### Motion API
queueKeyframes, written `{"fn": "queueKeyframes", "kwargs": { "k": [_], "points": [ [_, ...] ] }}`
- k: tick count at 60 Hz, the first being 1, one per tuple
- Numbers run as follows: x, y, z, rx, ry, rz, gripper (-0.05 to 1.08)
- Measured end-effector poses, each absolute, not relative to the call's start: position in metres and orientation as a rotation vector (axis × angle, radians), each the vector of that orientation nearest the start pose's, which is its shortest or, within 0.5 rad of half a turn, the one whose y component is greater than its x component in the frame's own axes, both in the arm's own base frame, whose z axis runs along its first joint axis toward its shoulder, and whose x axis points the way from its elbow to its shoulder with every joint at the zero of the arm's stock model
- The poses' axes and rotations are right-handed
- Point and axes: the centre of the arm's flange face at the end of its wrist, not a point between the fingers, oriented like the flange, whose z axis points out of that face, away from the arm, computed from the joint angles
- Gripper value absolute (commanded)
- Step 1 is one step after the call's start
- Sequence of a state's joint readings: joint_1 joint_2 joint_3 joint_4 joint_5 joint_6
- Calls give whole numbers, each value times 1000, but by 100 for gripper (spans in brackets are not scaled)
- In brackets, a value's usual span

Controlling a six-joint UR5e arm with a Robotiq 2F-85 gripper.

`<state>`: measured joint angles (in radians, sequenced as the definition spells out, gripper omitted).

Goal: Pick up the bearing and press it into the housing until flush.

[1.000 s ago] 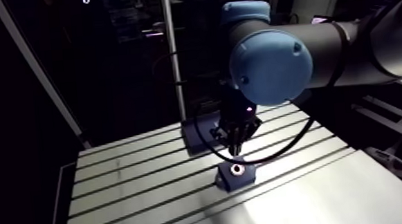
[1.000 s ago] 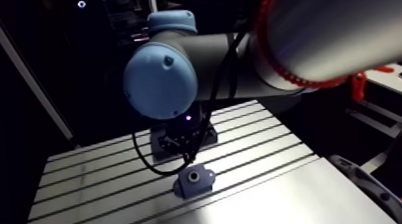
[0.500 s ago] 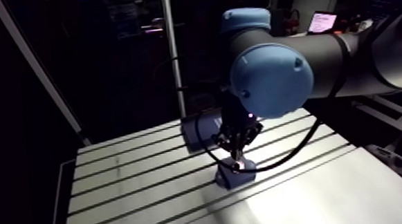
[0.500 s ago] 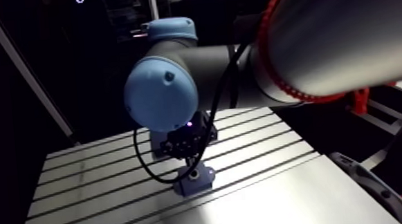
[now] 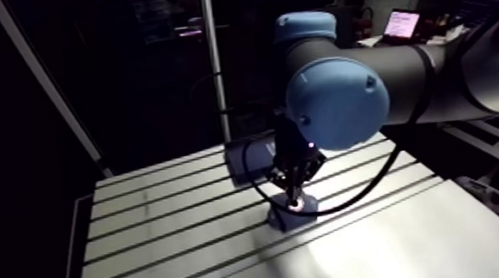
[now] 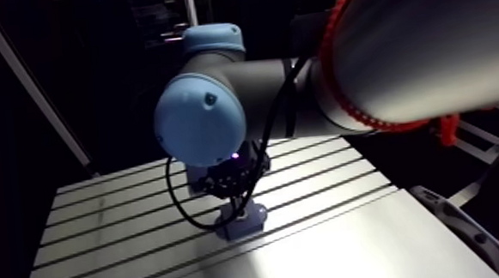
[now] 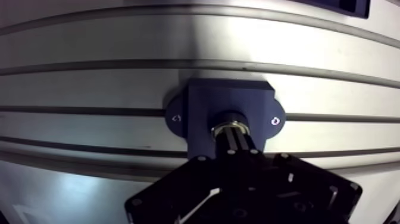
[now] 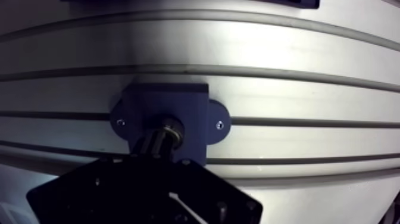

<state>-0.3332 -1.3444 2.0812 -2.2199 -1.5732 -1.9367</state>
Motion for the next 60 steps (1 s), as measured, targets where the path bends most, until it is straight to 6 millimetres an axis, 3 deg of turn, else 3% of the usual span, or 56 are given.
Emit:
{"fn": "queueKeyframes", "kwargs": {
  "k": [60],
  "points": [
    [-496,32,194,-54,3040,-48,107]
  ]
}}
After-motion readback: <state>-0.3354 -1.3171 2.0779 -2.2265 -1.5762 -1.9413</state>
